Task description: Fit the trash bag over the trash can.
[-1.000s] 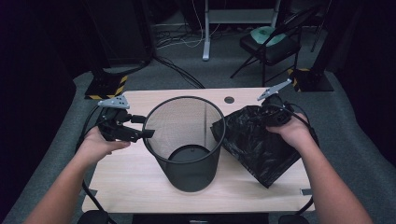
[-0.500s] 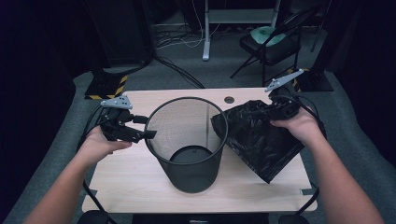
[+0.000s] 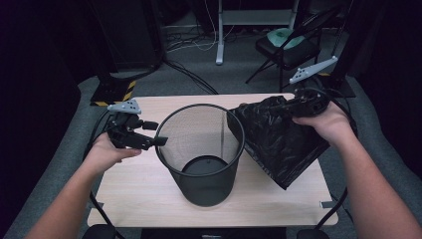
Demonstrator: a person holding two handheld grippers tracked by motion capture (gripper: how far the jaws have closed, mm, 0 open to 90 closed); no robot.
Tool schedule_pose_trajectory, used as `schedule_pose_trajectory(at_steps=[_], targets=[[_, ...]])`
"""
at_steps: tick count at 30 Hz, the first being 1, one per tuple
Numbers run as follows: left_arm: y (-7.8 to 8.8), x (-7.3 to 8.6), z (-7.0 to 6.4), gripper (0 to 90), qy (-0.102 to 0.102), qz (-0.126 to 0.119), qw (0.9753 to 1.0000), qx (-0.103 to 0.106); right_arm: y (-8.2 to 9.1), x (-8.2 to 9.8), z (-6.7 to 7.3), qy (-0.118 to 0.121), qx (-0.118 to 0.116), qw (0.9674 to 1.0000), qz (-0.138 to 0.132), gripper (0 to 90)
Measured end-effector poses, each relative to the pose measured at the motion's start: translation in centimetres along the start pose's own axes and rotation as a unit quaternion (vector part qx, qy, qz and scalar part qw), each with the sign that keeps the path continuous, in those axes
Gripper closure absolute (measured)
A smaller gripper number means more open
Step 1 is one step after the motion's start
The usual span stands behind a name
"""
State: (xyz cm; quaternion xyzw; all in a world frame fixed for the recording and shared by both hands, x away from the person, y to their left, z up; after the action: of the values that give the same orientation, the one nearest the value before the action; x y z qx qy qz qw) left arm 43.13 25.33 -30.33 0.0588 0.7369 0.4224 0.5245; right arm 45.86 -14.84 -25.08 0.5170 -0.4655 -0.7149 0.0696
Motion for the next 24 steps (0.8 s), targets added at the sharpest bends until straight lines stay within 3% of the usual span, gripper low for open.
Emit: schedule_pose_trajectory(at_steps=[2,3,6,17,19,24], targets=[[0.5,-0.4,0.3,29.4,0.01,-0.016,0.9998,-0.002,0.7,-0.8,0.2,0.01,0.004,0.9999,-0.005,86.9],[0.6,-0.4,0.4,29.3,0.01,-0.018,0.9998,-0.004,1.0,-1.2,0.4,0.005,0.007,1.0,-0.003,86.9],[1.0,-0.6,0.5,29.3,0.01,-0.019,0.9998,-0.007,1.9,-2.3,0.8,0.022,0.012,0.9996,-0.011,86.9],[2.9,-1.2,-0.6,29.8,-0.011,-0.027,0.9996,-0.006,6.6,-6.4,2.9,0.056,0.033,0.9967,-0.048,86.9],[3.1,-1.2,-0.8,29.9,-0.014,-0.028,0.9995,-0.004,7.5,-7.3,3.7,0.066,0.033,0.9954,-0.06,86.9],[3.2,-1.2,-1.2,30.0,-0.021,-0.029,0.9994,-0.002,7.8,-8.1,4.6,0.075,0.018,0.9937,-0.081,86.8]])
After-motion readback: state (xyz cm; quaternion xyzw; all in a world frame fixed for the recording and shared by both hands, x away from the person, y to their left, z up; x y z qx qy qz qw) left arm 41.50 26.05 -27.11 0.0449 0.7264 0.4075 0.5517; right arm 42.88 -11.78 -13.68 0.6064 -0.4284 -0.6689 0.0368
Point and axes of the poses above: each handheld gripper's, and its own axes: y roughly backward along the jaws, x roughly out of its underside, z roughly to its left, the point moved 5 cm from there along -y, roughly forward along the jaws, and after that the axes turned 5 degrees about z, right-handed, at the moved point
